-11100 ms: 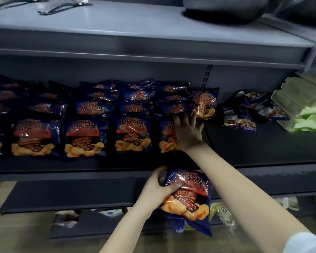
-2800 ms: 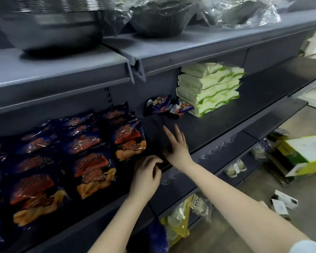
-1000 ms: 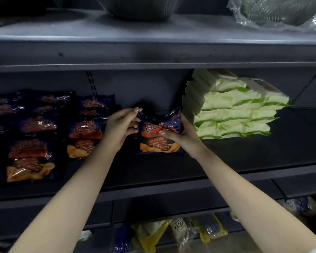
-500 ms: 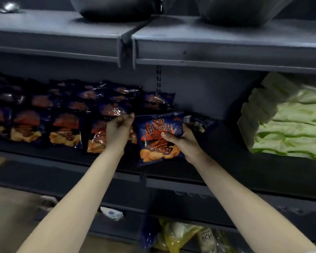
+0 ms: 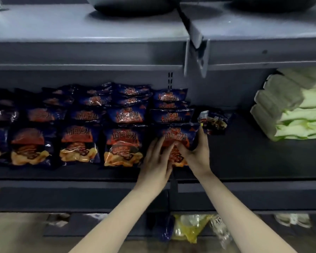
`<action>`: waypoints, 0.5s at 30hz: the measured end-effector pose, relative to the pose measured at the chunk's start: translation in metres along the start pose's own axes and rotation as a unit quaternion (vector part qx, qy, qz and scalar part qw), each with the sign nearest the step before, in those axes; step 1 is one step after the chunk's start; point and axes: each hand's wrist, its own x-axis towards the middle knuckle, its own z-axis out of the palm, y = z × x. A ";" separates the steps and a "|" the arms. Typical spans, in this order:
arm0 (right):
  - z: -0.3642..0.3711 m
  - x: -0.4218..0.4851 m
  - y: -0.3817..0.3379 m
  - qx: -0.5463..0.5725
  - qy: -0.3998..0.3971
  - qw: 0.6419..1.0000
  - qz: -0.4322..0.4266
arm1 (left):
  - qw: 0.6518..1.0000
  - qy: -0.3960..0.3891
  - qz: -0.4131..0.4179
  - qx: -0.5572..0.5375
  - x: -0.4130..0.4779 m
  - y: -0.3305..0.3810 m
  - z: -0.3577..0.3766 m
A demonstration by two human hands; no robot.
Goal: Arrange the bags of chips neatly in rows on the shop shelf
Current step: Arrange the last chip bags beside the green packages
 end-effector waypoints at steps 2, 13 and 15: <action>0.002 -0.003 0.002 -0.043 0.012 0.999 -0.001 | 1.000 -0.006 0.002 0.005 -0.005 -0.002 0.008; 0.004 -0.001 0.006 -0.077 0.014 0.997 0.004 | 0.999 -0.047 0.005 0.021 -0.012 -0.006 0.028; 0.006 0.000 0.005 -0.077 0.015 0.997 -0.005 | 0.999 -0.044 0.005 0.018 -0.012 -0.008 0.025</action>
